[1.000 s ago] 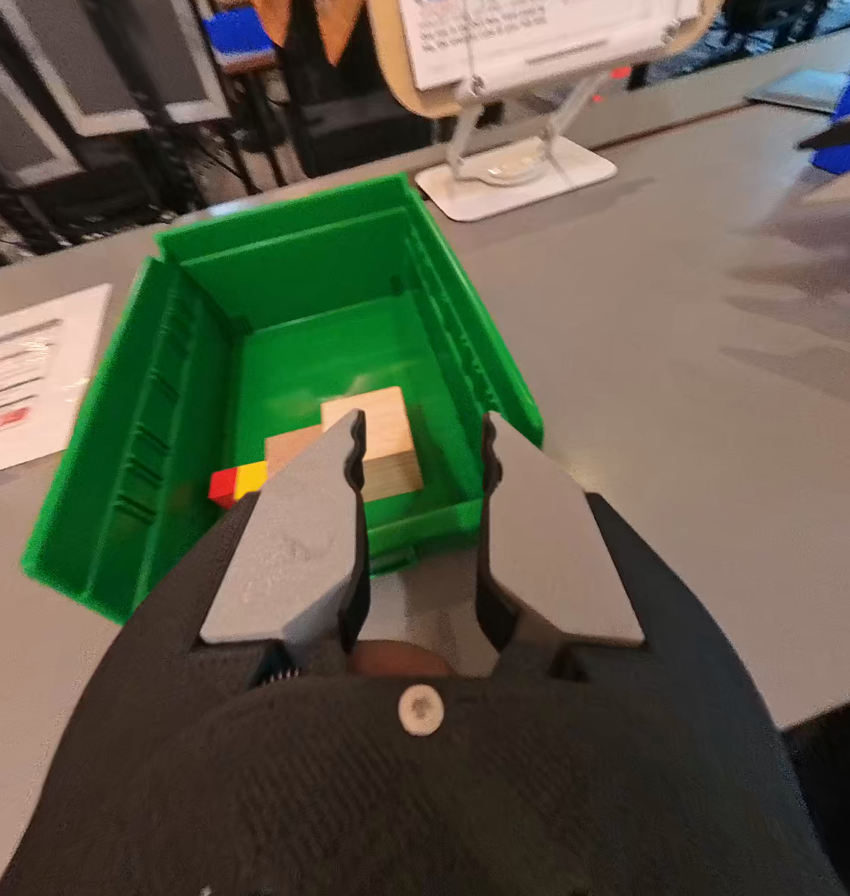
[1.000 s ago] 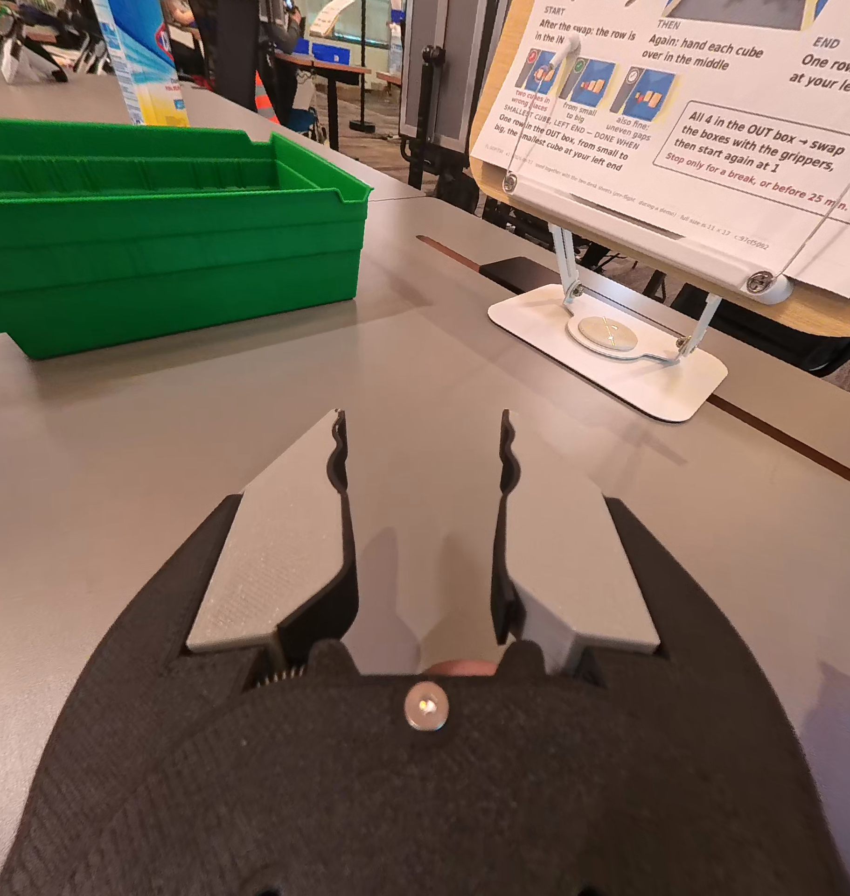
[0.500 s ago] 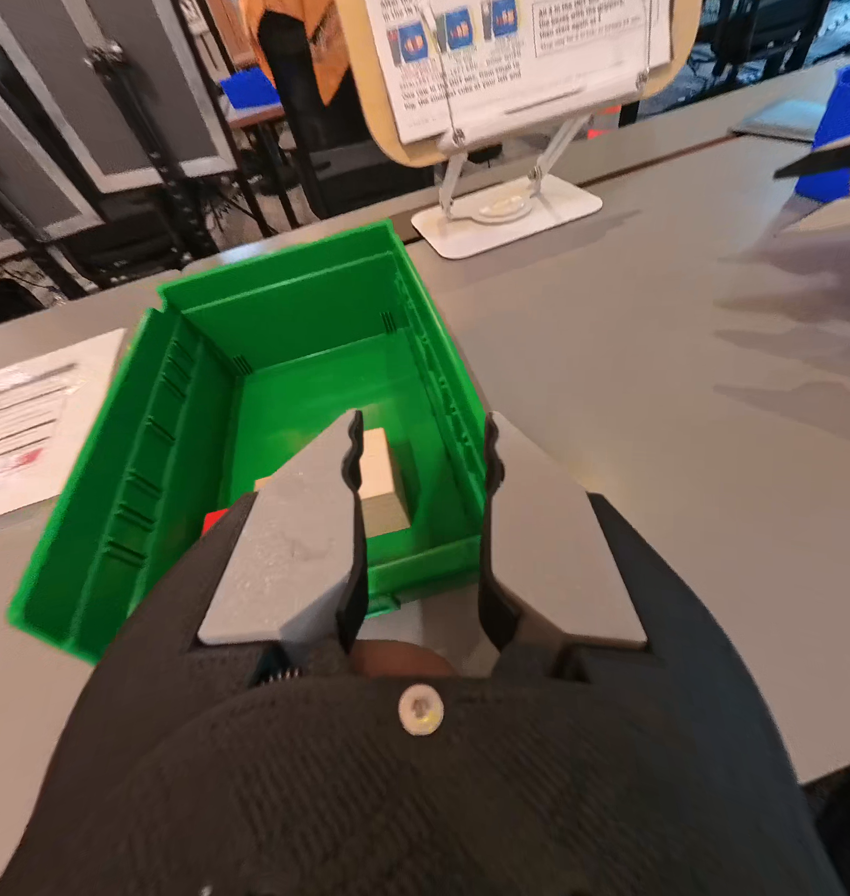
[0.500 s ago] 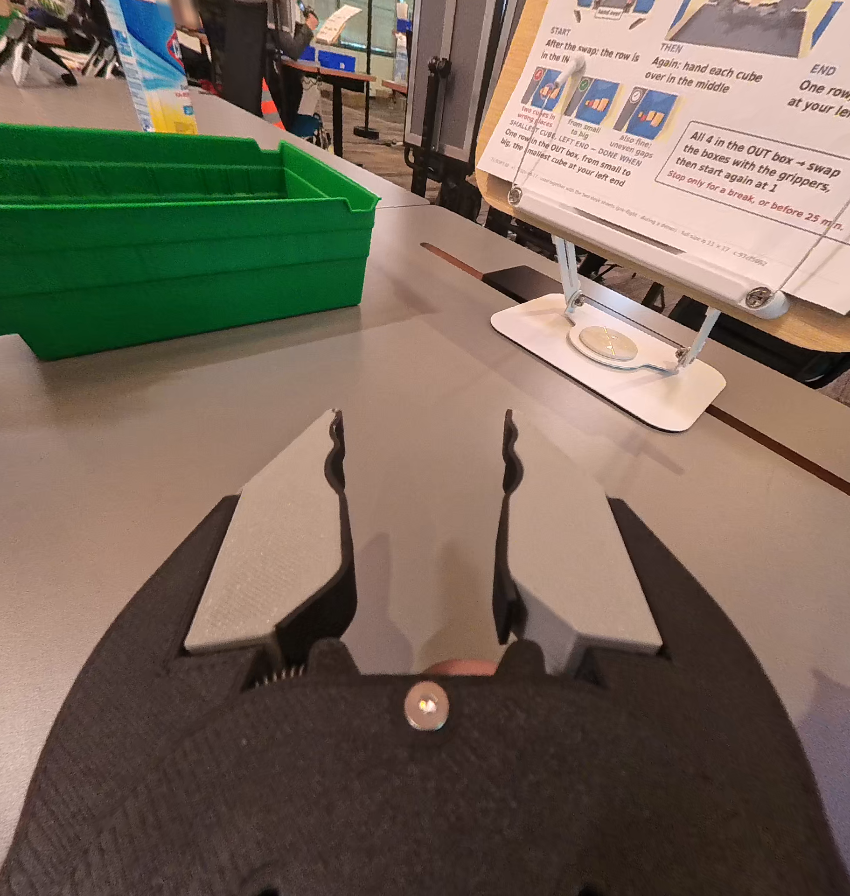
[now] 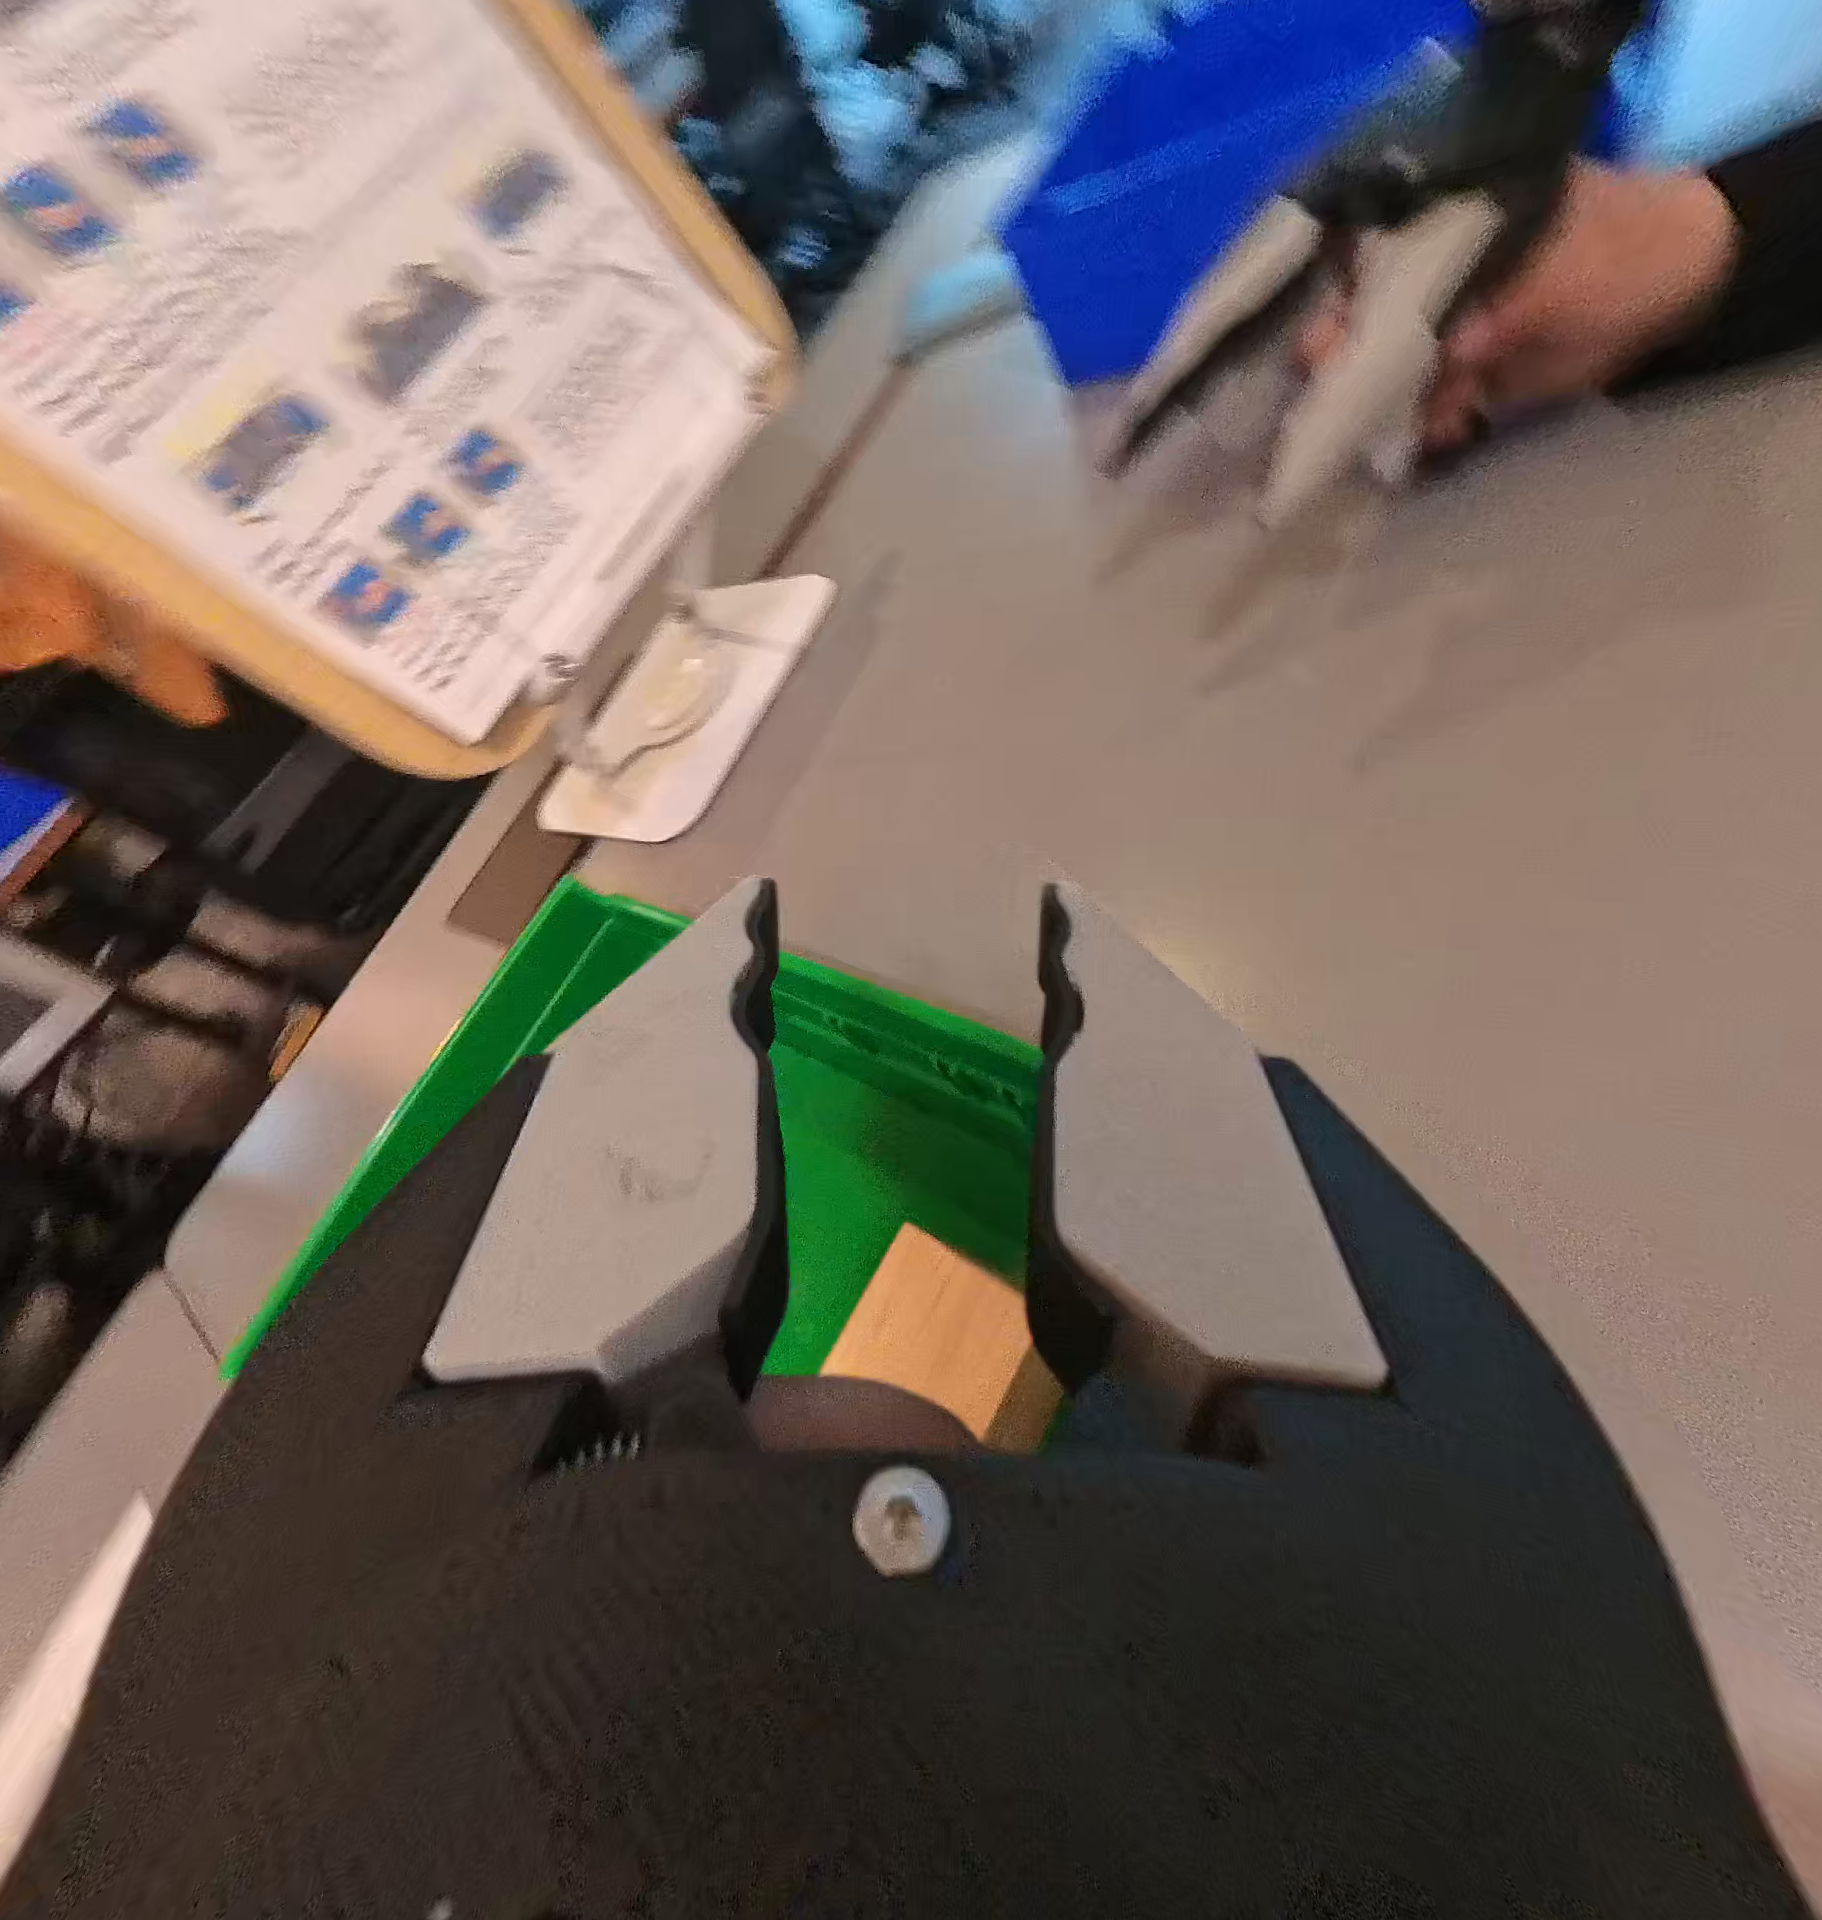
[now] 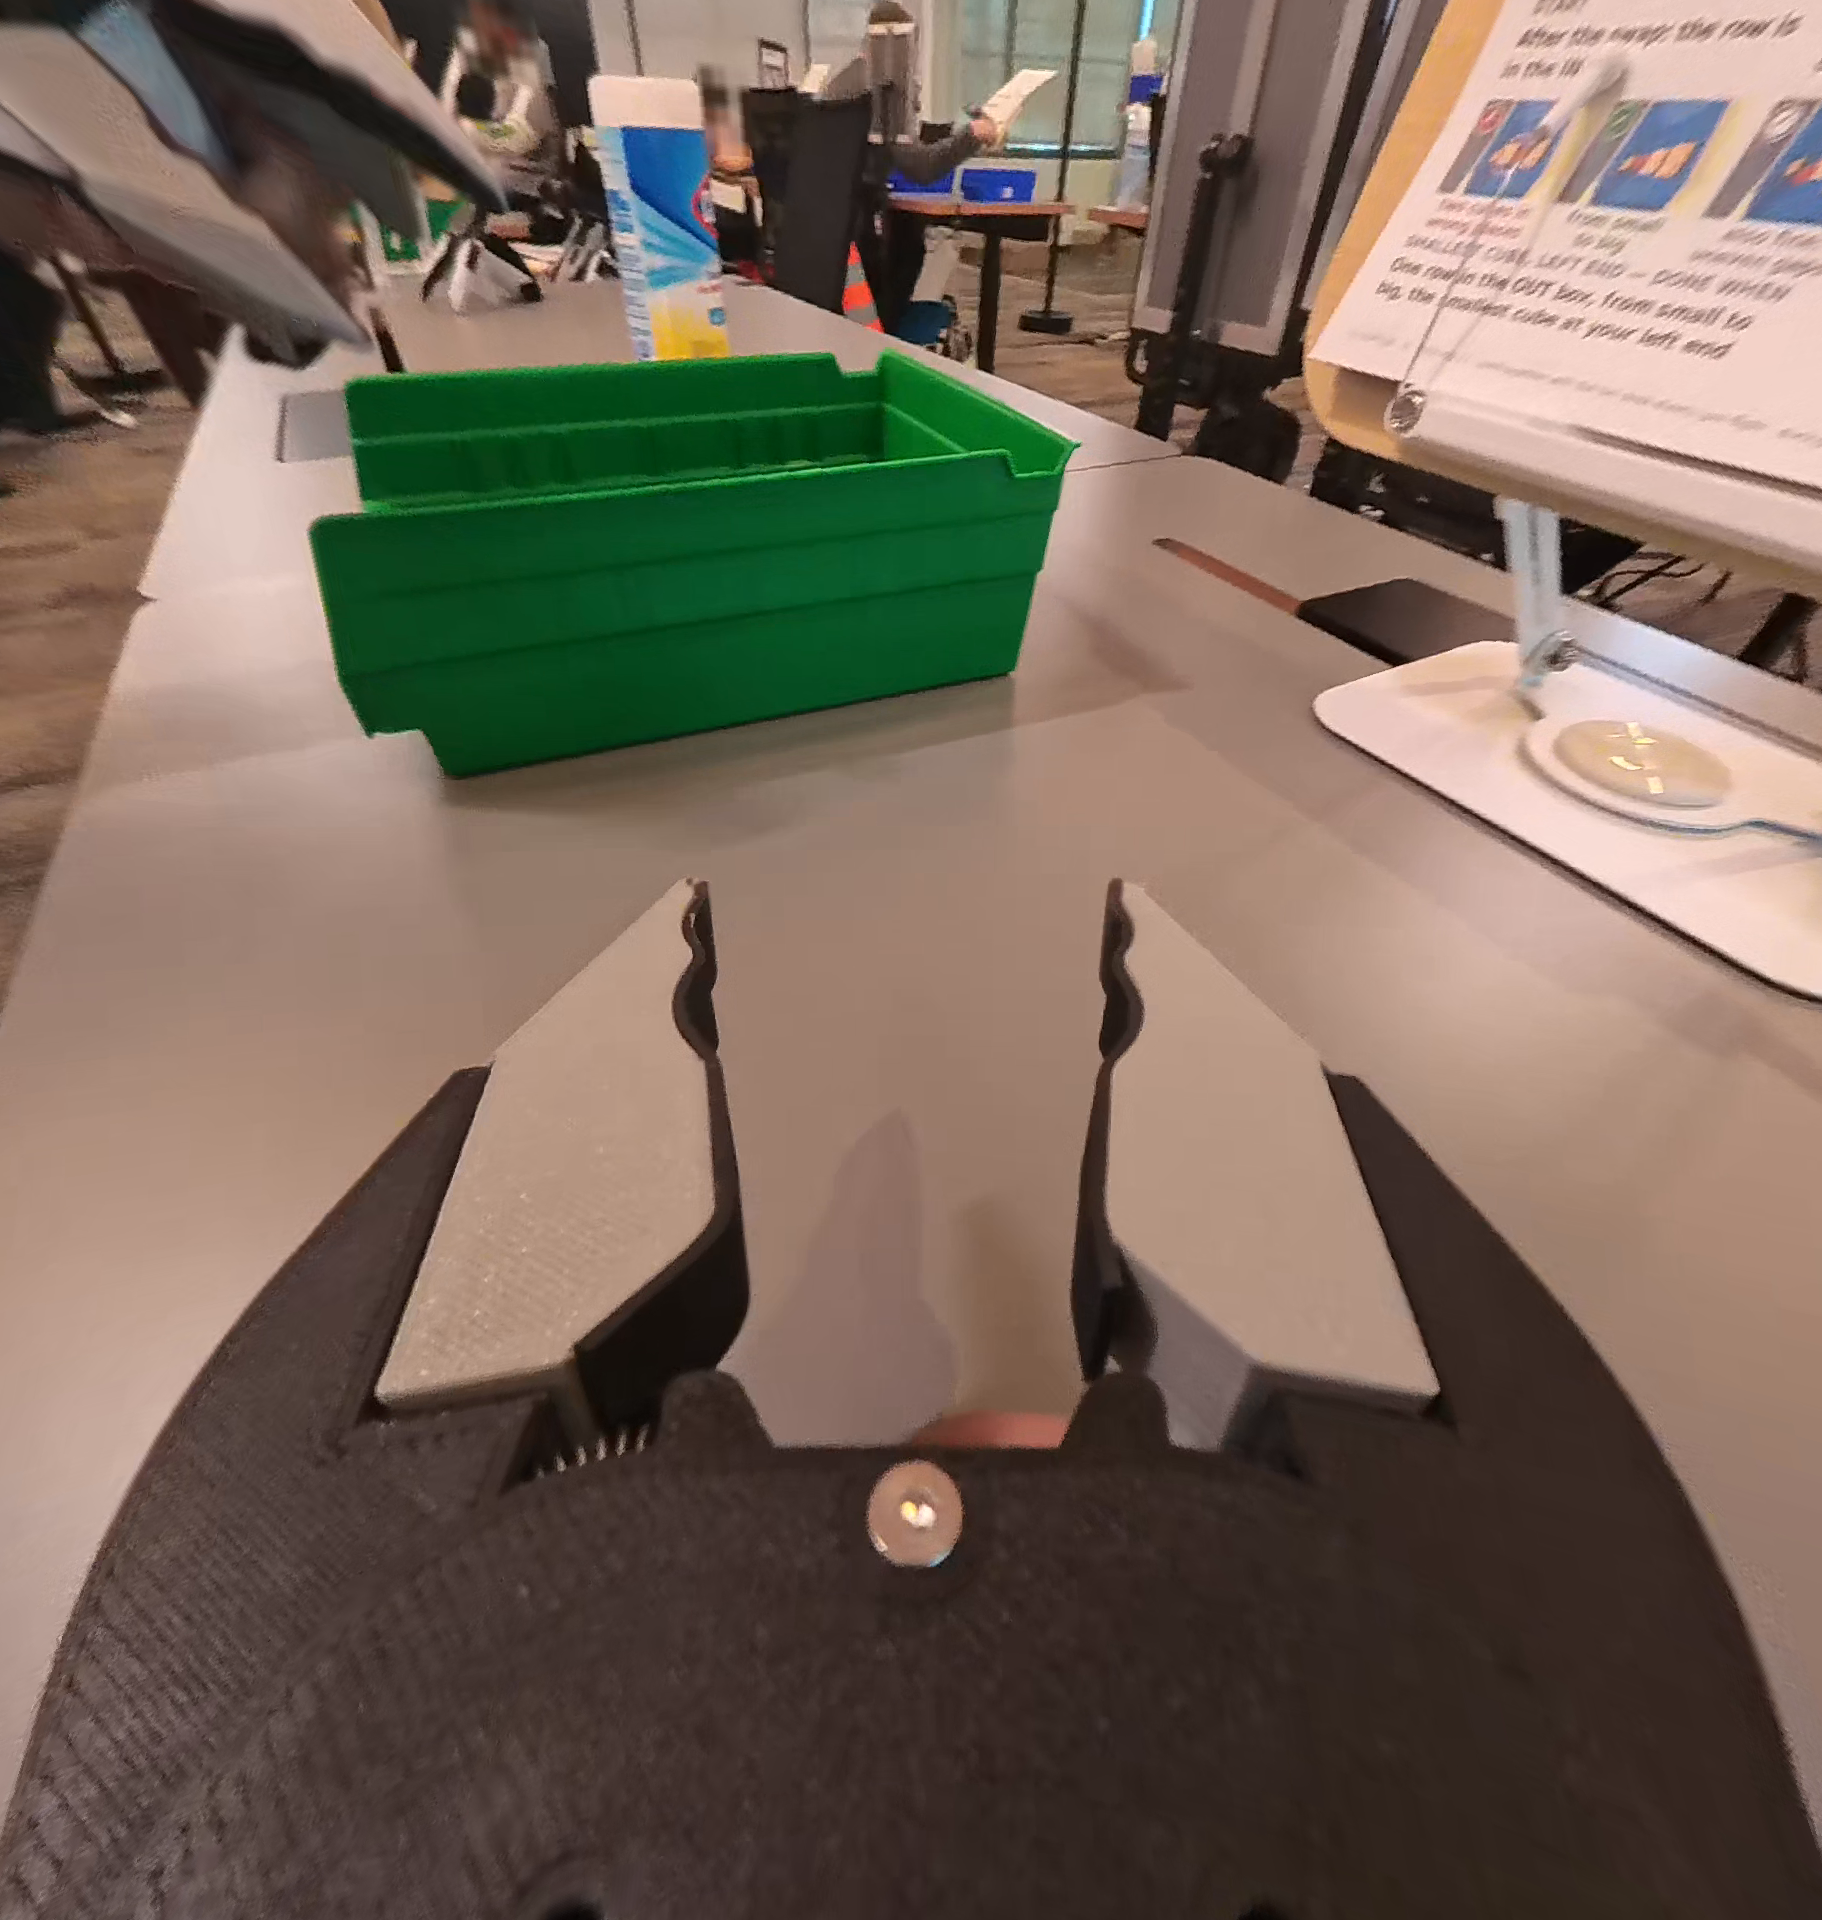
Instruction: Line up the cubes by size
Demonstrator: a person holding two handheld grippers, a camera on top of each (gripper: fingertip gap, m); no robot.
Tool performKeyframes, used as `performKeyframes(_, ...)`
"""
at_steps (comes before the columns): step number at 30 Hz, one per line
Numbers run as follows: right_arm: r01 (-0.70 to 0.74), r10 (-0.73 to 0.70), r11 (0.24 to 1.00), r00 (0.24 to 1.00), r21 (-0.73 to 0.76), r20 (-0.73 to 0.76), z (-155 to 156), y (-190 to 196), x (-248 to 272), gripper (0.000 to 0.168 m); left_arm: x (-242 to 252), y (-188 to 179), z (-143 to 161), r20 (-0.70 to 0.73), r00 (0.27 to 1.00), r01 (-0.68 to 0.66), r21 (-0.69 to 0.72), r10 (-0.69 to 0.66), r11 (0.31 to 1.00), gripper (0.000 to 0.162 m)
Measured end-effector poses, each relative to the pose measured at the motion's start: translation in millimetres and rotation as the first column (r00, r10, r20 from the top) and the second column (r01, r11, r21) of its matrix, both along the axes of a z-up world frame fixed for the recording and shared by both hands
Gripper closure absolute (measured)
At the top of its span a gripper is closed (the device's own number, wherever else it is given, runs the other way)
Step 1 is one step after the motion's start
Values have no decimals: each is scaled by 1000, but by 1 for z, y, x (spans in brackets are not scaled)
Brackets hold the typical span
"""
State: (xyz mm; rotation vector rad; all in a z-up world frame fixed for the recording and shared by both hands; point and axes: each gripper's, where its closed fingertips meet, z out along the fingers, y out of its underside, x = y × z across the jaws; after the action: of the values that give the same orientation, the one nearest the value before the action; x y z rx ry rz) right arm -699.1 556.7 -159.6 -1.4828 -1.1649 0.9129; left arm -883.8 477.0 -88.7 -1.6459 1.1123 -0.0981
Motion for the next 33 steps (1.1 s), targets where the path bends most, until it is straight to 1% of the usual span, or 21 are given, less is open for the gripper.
performKeyframes(1,-8,8,1000,1000,-16,-1,0,-1,-1,95,0,-2,-12,-90,994,64,-43,-67,997,113)
performKeyframes(2,-12,12,1000,1000,-29,0,-1,-1,-1,95,-5,-2,-25,-168,980,90,-110,-108,990,114)
performKeyframes(3,-10,10,999,1000,-37,0,0,-1,-1,95,-11,-2,-38,-224,966,88,-190,-130,978,114)
performKeyframes(4,-9,9,999,1000,-39,-9,2,-1,0,95,-19,-1,-49,-258,955,74,-269,-146,960,110)
performKeyframes(5,-12,11,999,1000,-38,-24,6,-2,1,95,-28,2,-57,-285,947,49,-322,-146,946,104)
performKeyframes(6,-14,13,999,999,-36,-35,8,-2,1,95,-37,7,-62,-308,942,21,-350,-136,936,102)
performKeyframes(8,-15,13,999,999,-31,-45,12,-3,3,95,-51,9,-73,-338,930,-2,-402,-146,916,105)
performKeyframes(11,-25,23,999,998,-34,-59,17,-4,4,95,-61,-1,-98,-391,895,-10,-495,-213,869,106)
performKeyframes(13,-36,33,998,997,-43,-68,19,-6,4,95,-66,-6,-116,-444,858,-17,-525,-257,851,107)
performKeyframes(14,-40,37,998,997,-46,-68,20,-6,4,95,-70,-7,-124,-480,834,-27,-530,-273,848,104)
performKeyframes(15,-43,40,998,997,-50,-68,20,-7,4,95,-74,-5,-131,-516,808,-36,-524,-283,851,101)
performKeyframes(17,-54,50,997,997,-62,-59,17,-7,3,96,-84,0,-144,-583,759,-62,-508,-290,859,101)
performKeyframes(18,-57,53,996,997,-68,-57,17,-8,3,96,-89,1,-152,-611,735,-85,-513,-294,854,97)
performKeyframes(19,-60,55,996,997,-72,-60,17,-8,2,96,-91,1,-156,-616,727,-88,-521,-303,849,98)
performKeyframes(20,-62,58,995,997,-75,-60,17,-8,2,97,-87,3,-155,-599,740,-74,-523,-305,849,98)
performKeyframes(24,-85,82,993,996,-76,-43,15,-12,2,97,-87,3,-151,-616,718,-56,-514,-323,856,99)
performKeyframes(27,-136,131,986,990,-97,-51,18,-23,0,96,-78,7,-132,-613,745,-42,-434,-261,900,100)
performKeyframes(30,-192,185,973,980,-129,-68,23,-36,-3,95,-64,14,-93,-567,810,-8,-261,-147,965,99)
performKeyframes(32,-261,248,954,964,-151,-98,32,-50,-5,95,-45,15,-55,-495,866,32,-96,-75,995,99)
performKeyframes(33,-304,286,937,951,-170,-119,38,-59,-6,94,-31,12,-35,-444,894,58,-11,-56,998,99)
